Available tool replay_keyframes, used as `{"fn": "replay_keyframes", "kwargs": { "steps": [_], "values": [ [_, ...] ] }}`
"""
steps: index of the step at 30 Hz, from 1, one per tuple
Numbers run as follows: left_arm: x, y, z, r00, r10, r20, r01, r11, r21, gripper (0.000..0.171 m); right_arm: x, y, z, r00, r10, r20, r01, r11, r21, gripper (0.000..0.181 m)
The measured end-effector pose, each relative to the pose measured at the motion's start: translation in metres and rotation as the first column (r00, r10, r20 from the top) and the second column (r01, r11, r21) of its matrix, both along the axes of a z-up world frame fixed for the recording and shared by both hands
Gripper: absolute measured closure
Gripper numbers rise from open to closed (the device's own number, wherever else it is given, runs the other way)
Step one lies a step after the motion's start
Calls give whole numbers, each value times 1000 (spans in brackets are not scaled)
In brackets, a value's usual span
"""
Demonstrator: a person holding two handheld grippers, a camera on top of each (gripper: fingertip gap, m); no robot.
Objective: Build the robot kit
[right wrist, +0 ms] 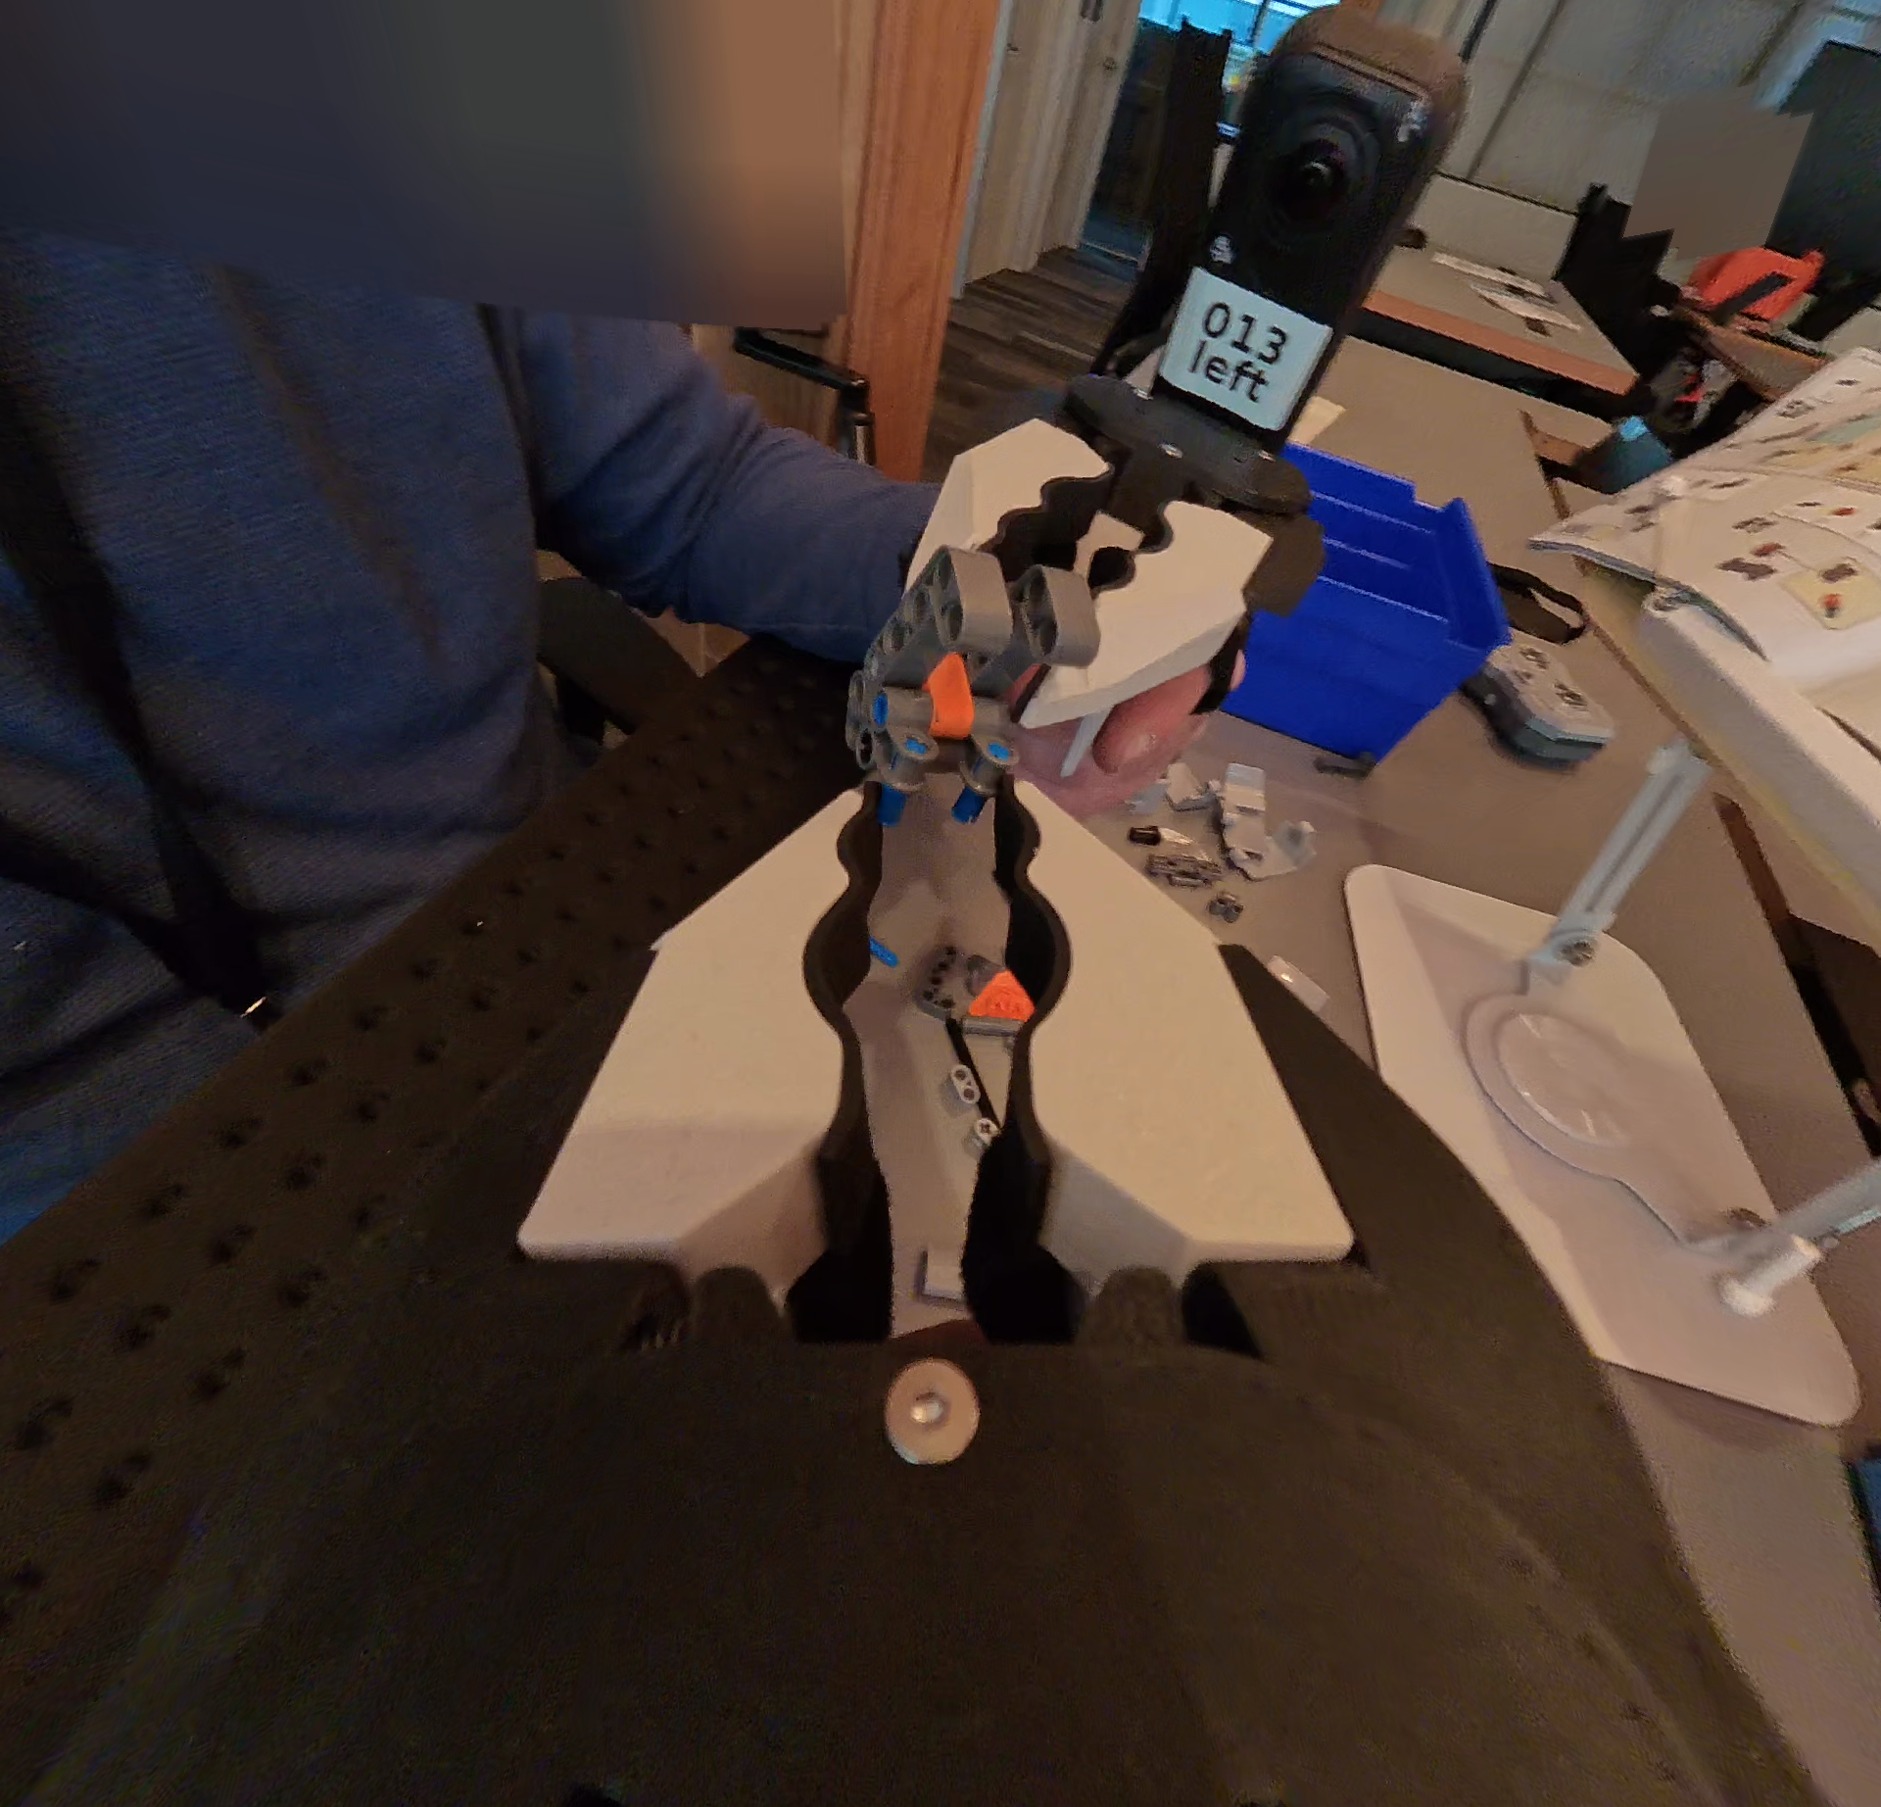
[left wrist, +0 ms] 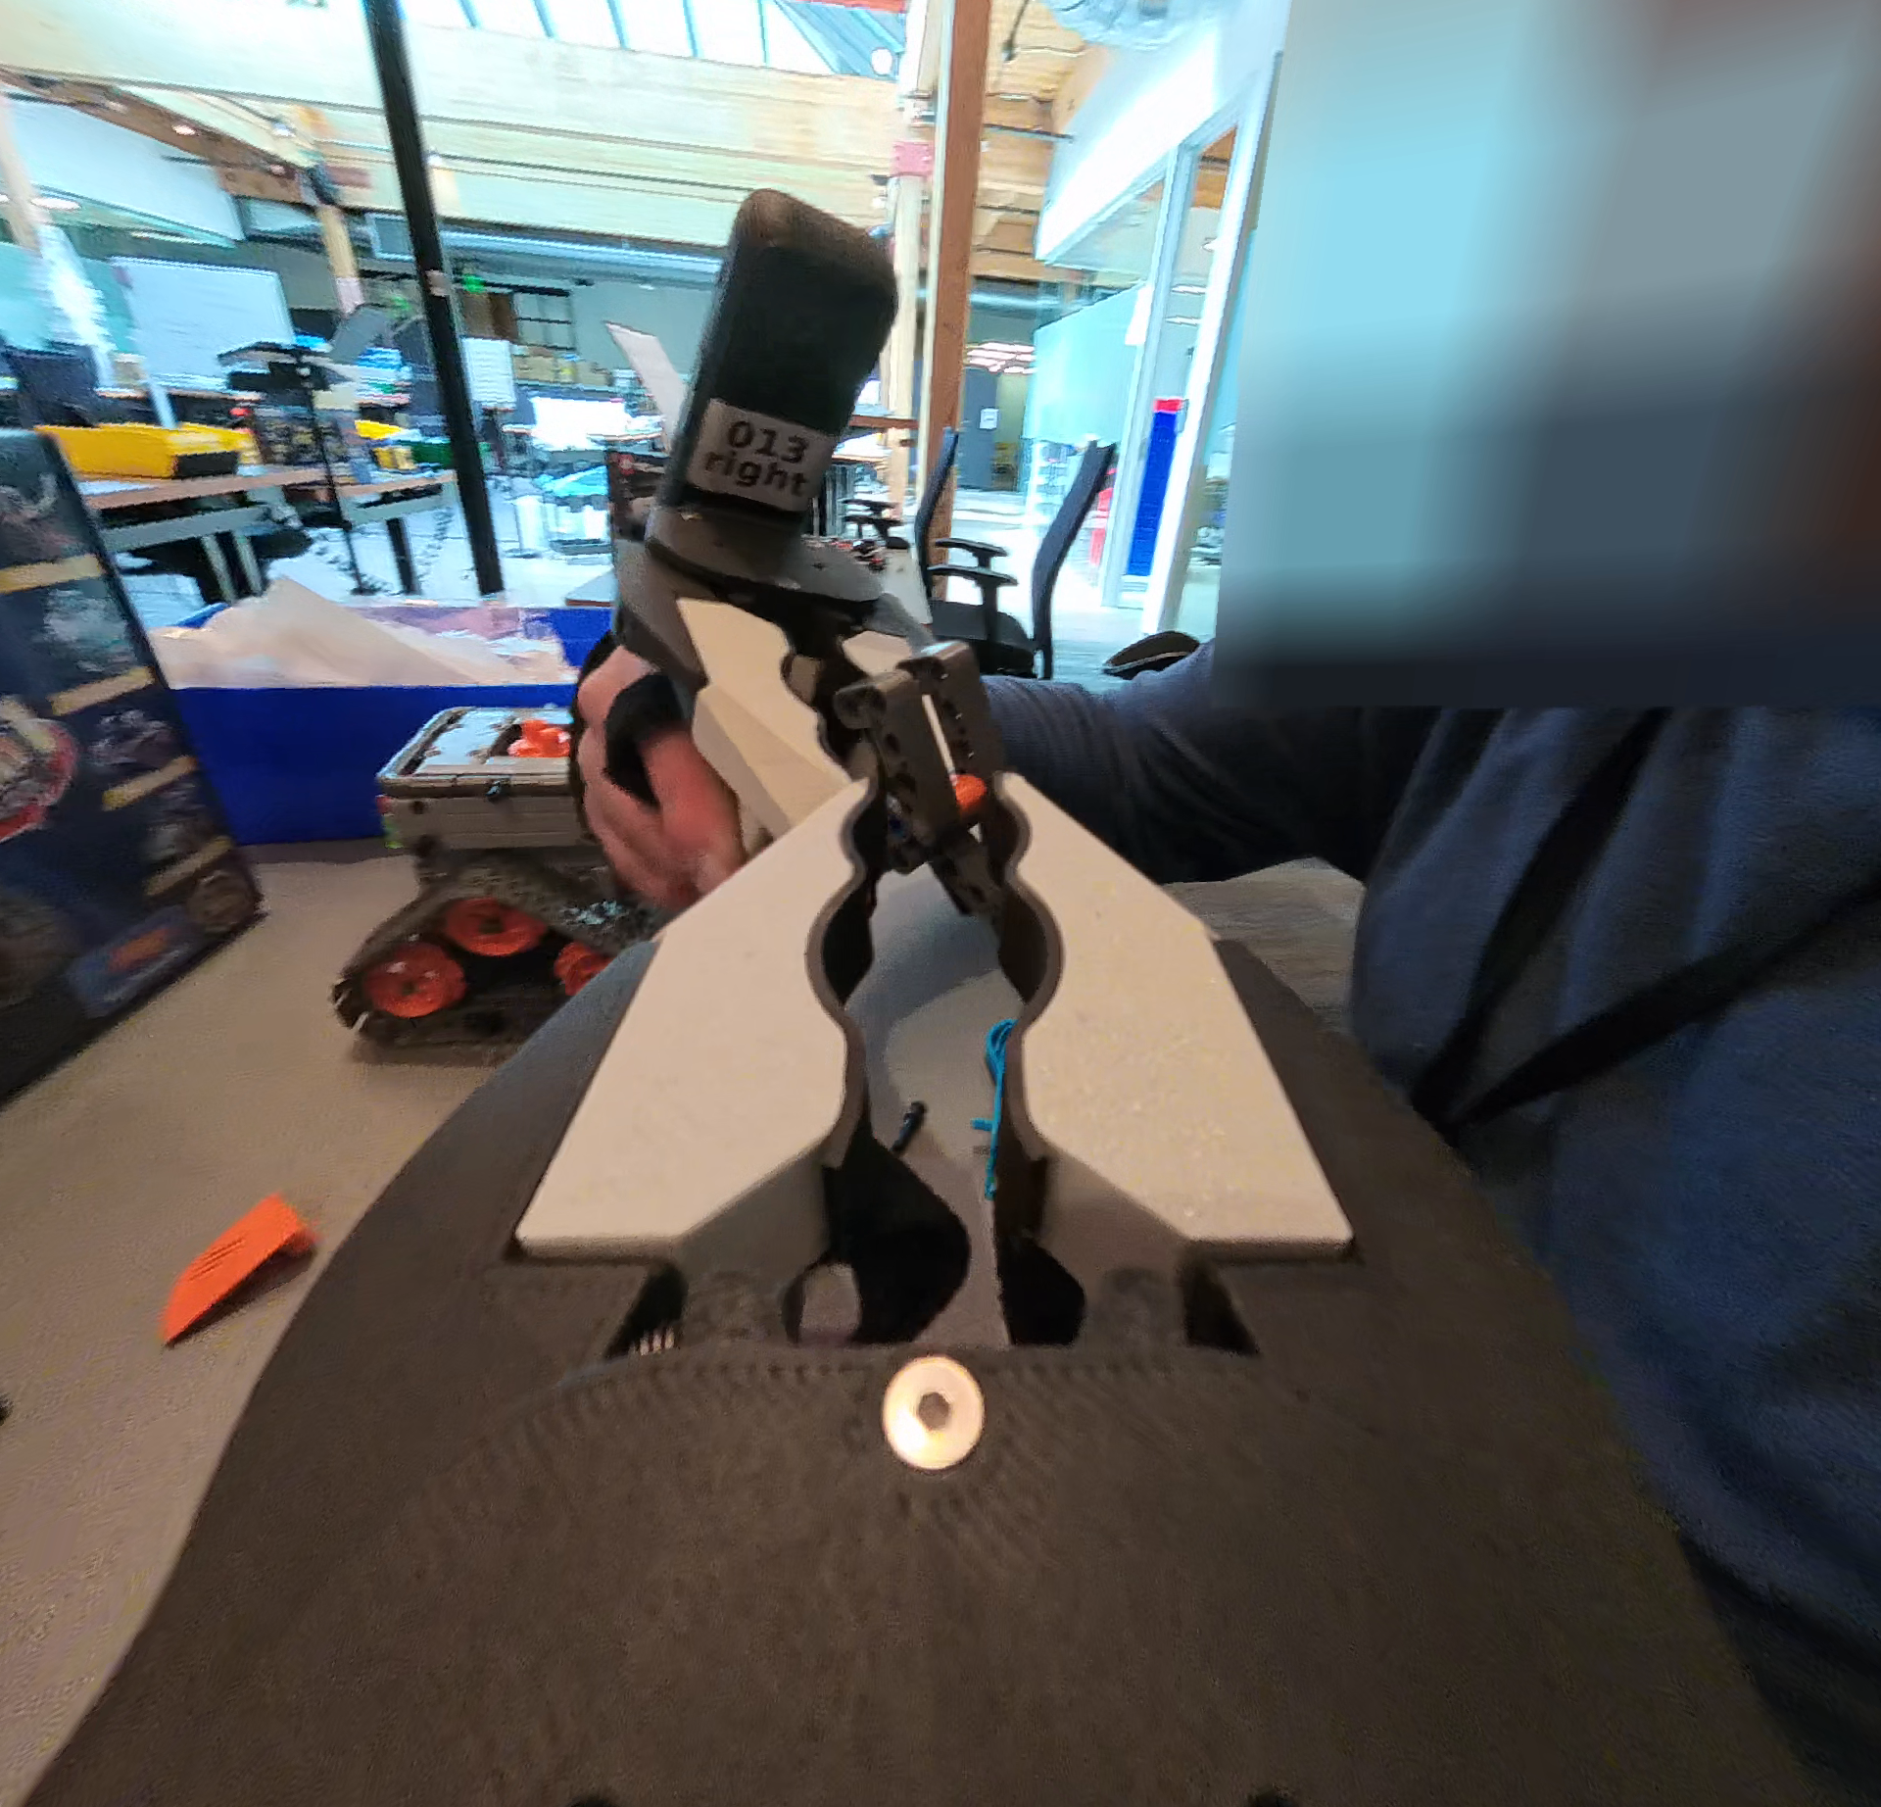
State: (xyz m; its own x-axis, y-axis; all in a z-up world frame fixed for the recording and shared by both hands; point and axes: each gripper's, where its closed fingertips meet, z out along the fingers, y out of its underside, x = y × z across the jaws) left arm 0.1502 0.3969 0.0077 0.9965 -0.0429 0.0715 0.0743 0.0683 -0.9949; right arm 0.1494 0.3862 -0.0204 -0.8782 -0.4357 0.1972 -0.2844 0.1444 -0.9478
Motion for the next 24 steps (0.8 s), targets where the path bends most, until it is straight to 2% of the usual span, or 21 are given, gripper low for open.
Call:
{"fn": "replay_keyframes", "kwargs": {
  "steps": [3,5,6,10,13,16,20,22,24],
  "values": [
    [5,6,-1,999,-37,9,37,999,22,158,7,4,-3,998,60,27,-60,998,-4,161],
    [1,6,0,999,-23,24,22,999,50,159,4,5,-4,998,51,35,-51,999,5,161],
    [0,5,2,999,-20,27,18,997,77,164,1,5,-3,998,34,43,-35,999,3,165],
    [-19,2,1,993,119,-15,-118,990,73,165,-27,5,-1,993,-113,38,112,994,14,170],
    [-28,-3,3,974,214,-76,-208,975,81,165,-42,12,11,975,-224,1,224,974,-16,160],
    [-32,-5,6,936,295,-190,-286,955,73,165,-38,22,24,965,-260,-31,258,964,-65,160],
    [-32,-1,6,890,349,-293,-346,936,66,164,-28,15,31,950,-307,-61,297,945,-135,163],
    [-31,1,7,880,366,-302,-360,930,76,165,-33,9,31,928,-366,-69,352,922,-163,162],
    [-34,0,9,862,400,-312,-393,915,88,165,-33,7,33,921,-384,-64,365,910,-198,170]
  ]
}}
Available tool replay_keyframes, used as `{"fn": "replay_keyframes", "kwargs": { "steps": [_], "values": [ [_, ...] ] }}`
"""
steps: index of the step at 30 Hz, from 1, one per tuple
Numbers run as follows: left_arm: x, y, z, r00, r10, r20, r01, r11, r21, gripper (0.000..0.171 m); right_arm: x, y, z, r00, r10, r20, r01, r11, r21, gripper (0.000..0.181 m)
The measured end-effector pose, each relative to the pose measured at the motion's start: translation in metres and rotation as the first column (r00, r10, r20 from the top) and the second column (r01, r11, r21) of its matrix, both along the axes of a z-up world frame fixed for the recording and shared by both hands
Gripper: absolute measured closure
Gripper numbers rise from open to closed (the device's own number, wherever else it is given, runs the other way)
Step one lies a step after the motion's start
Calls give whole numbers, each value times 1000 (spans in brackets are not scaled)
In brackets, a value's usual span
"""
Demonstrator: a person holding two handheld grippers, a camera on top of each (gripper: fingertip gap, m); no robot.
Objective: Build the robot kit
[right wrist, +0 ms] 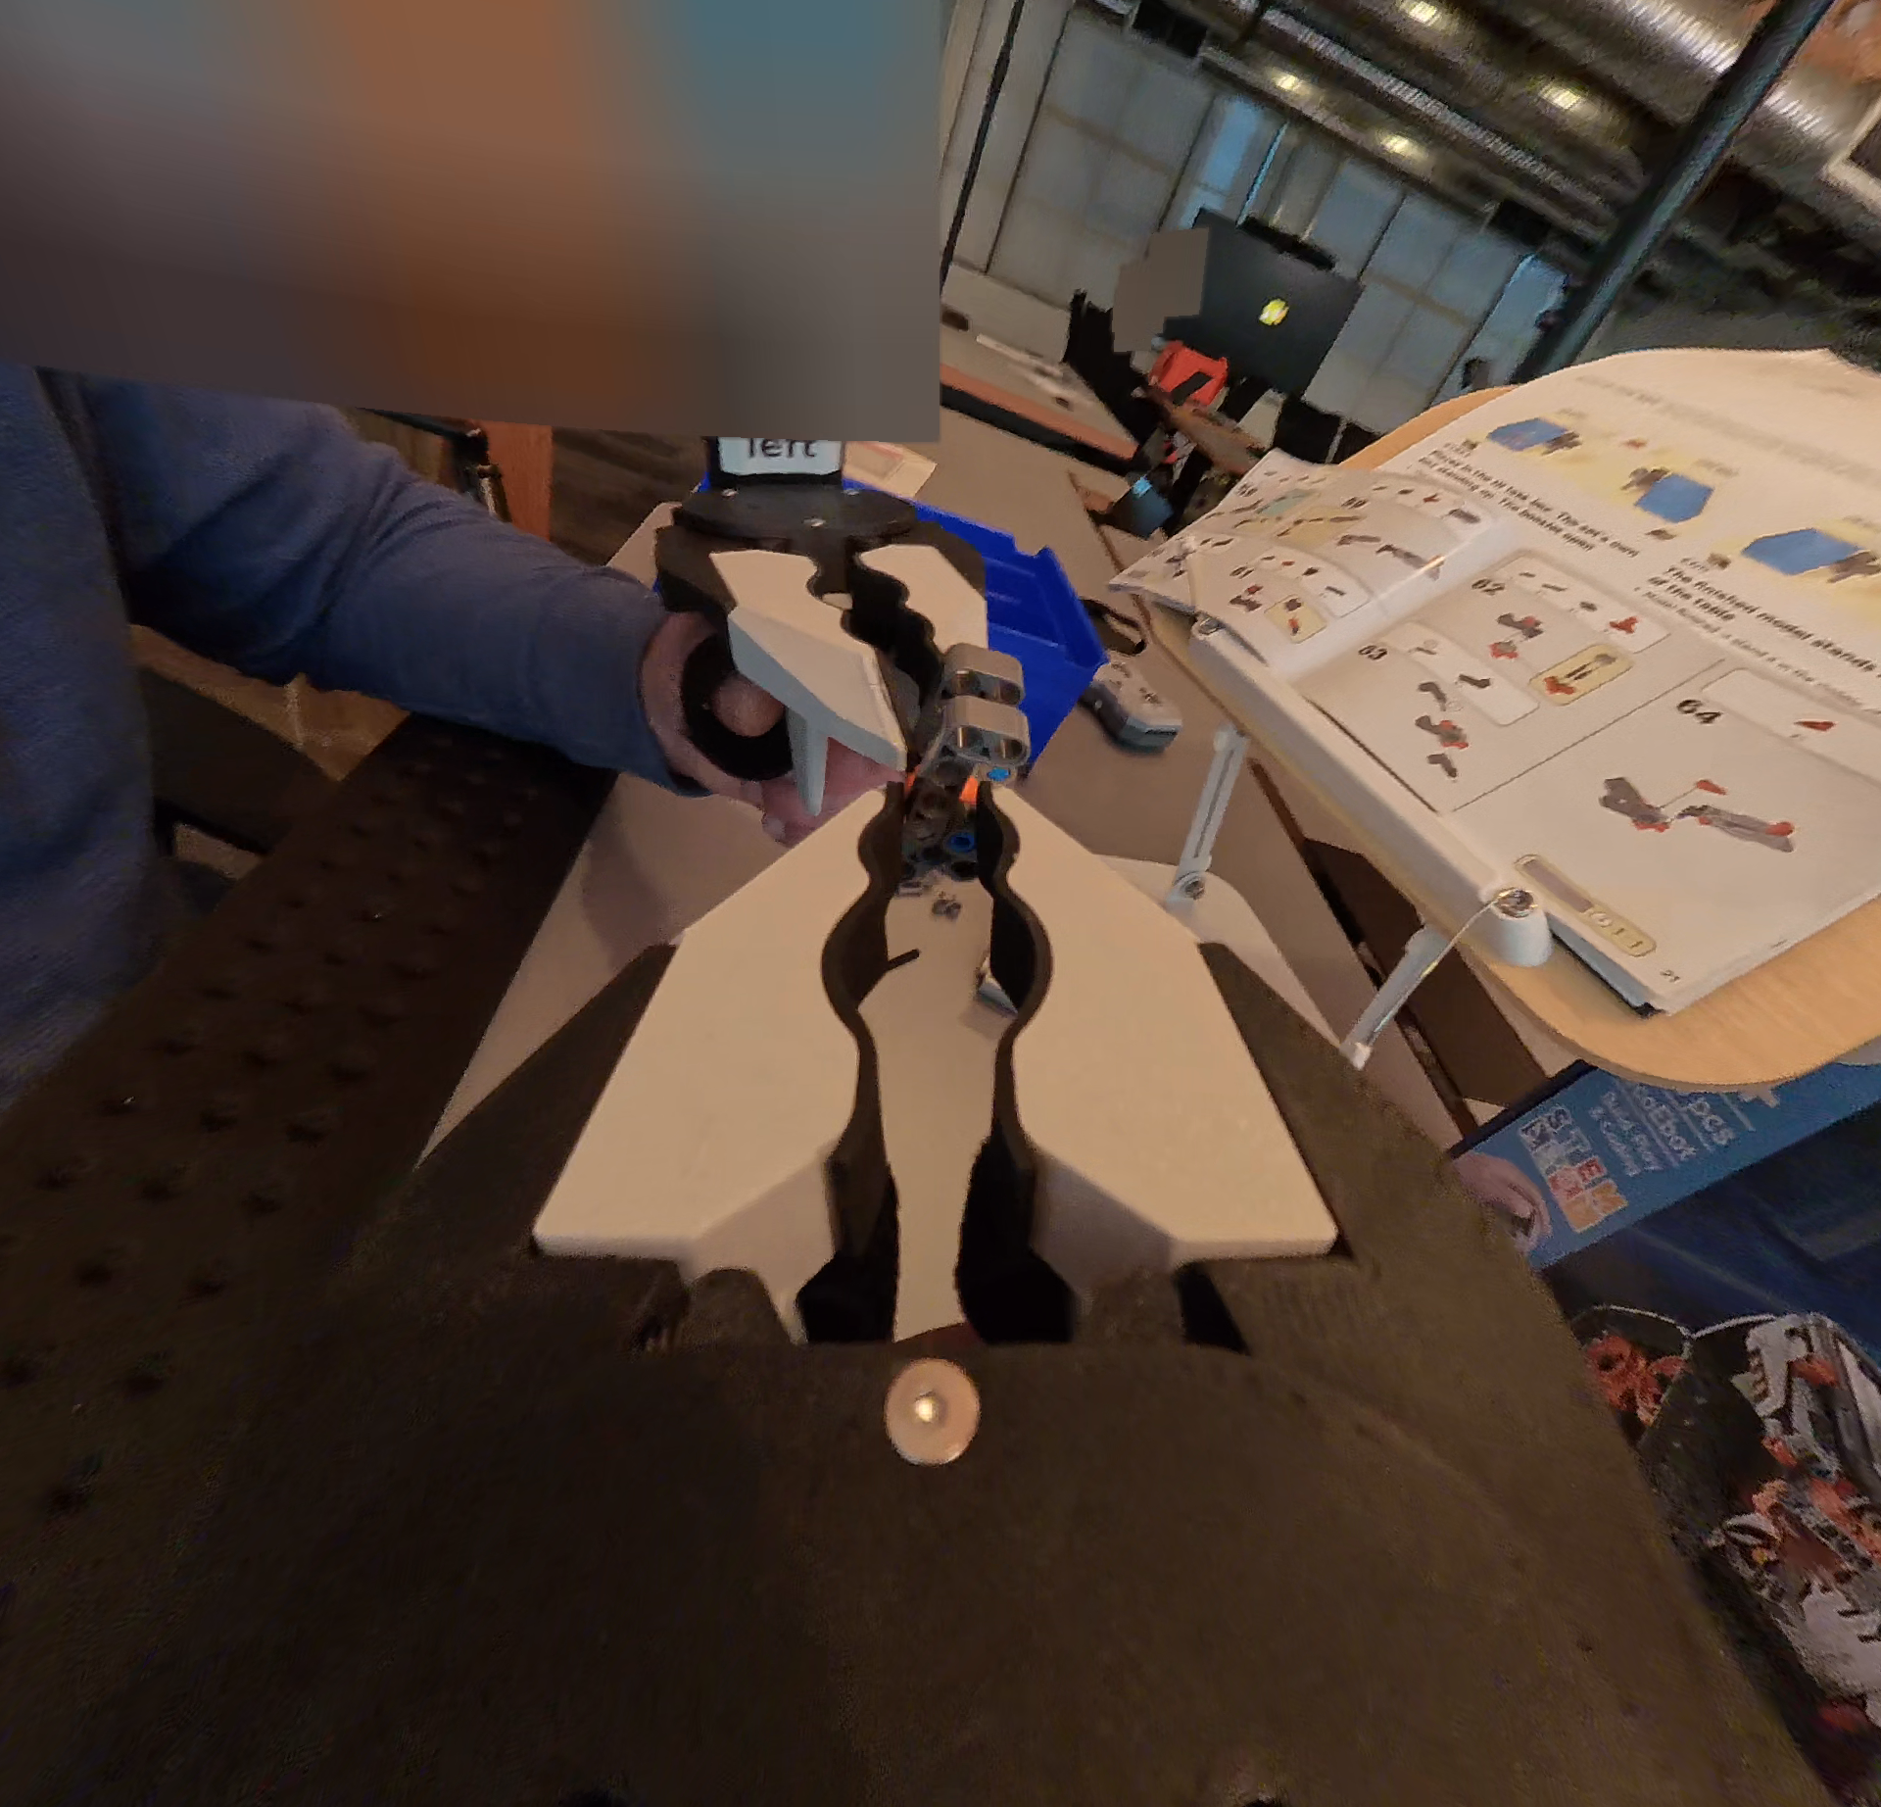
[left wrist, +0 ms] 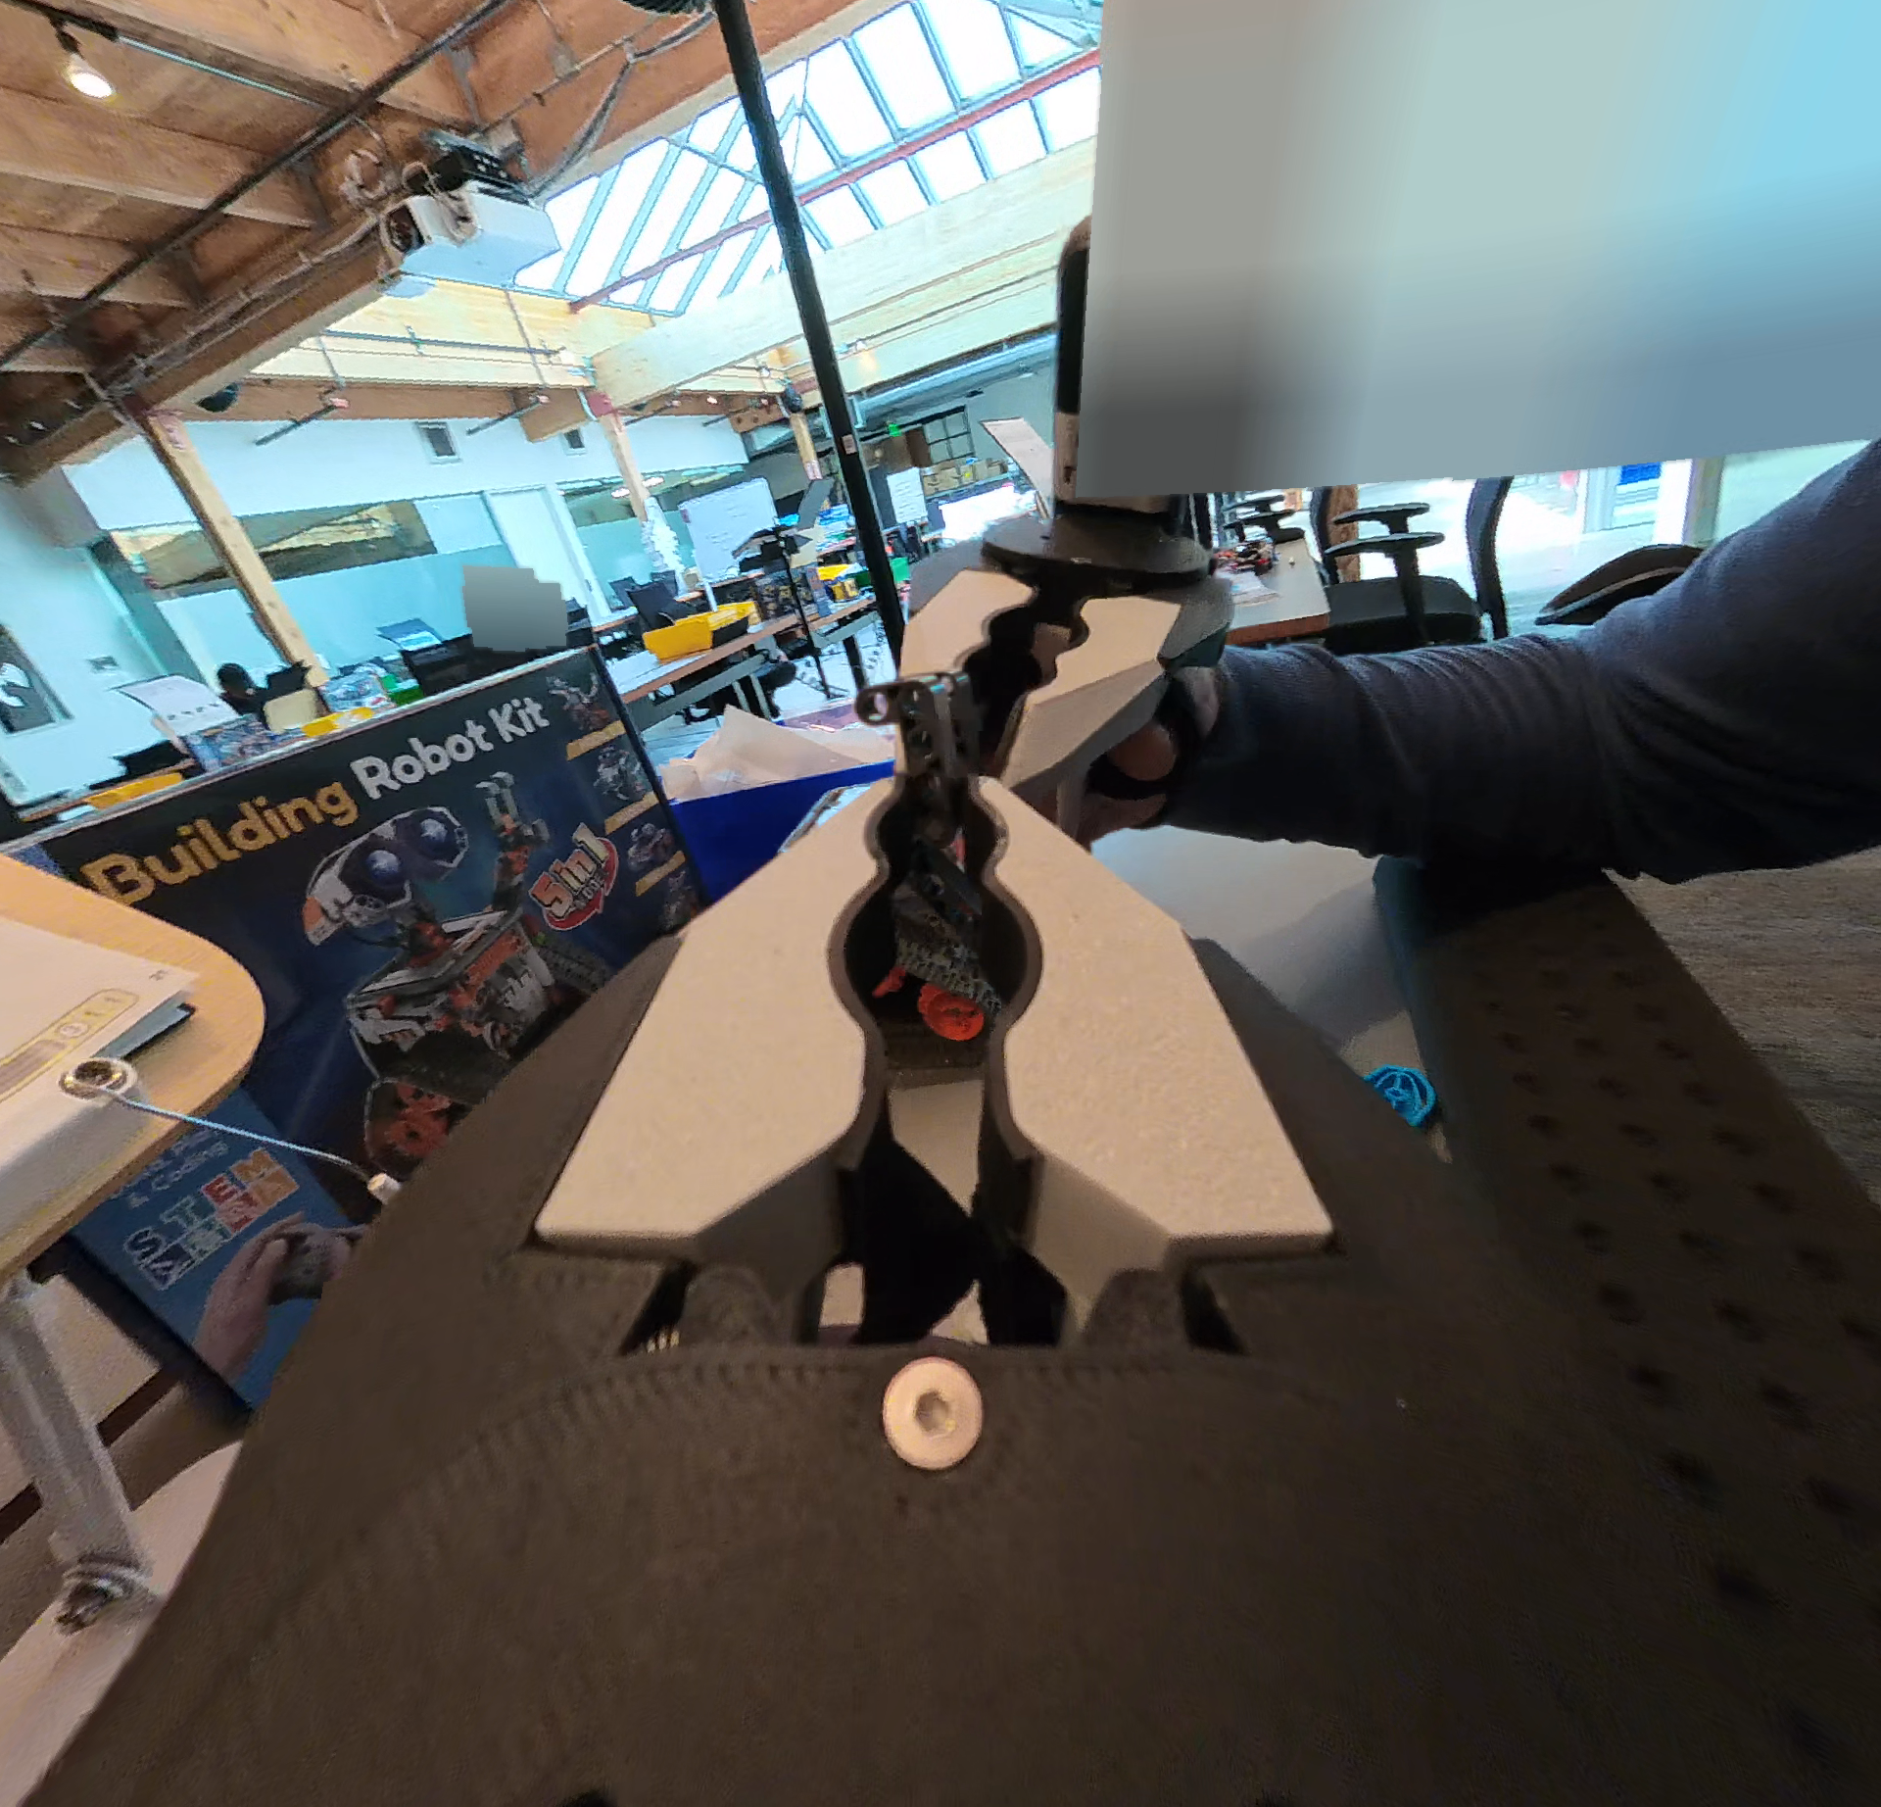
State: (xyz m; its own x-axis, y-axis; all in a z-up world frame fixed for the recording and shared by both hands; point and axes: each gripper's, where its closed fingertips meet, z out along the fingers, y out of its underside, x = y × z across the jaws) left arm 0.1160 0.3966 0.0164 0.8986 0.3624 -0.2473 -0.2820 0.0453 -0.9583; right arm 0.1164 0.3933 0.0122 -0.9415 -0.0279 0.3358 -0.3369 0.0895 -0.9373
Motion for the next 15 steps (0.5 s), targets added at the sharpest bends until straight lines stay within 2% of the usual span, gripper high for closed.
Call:
{"fn": "replay_keyframes", "kwargs": {
  "steps": [6,9,13,15],
  "values": [
    [1,6,-3,995,45,-89,-48,998,-37,164,1,7,-1,1000,8,1,-8,999,-47,174],
    [7,8,-3,995,9,-97,-13,999,-50,164,7,9,0,999,17,-52,-20,997,-70,175],
    [16,4,-4,986,-9,-168,-6,996,-87,152,12,11,0,977,-21,-211,10,999,-51,176],
    [14,-2,-1,985,-2,-172,-13,996,-86,147,14,12,-1,945,-55,-323,47,998,-33,176]
  ]
}}
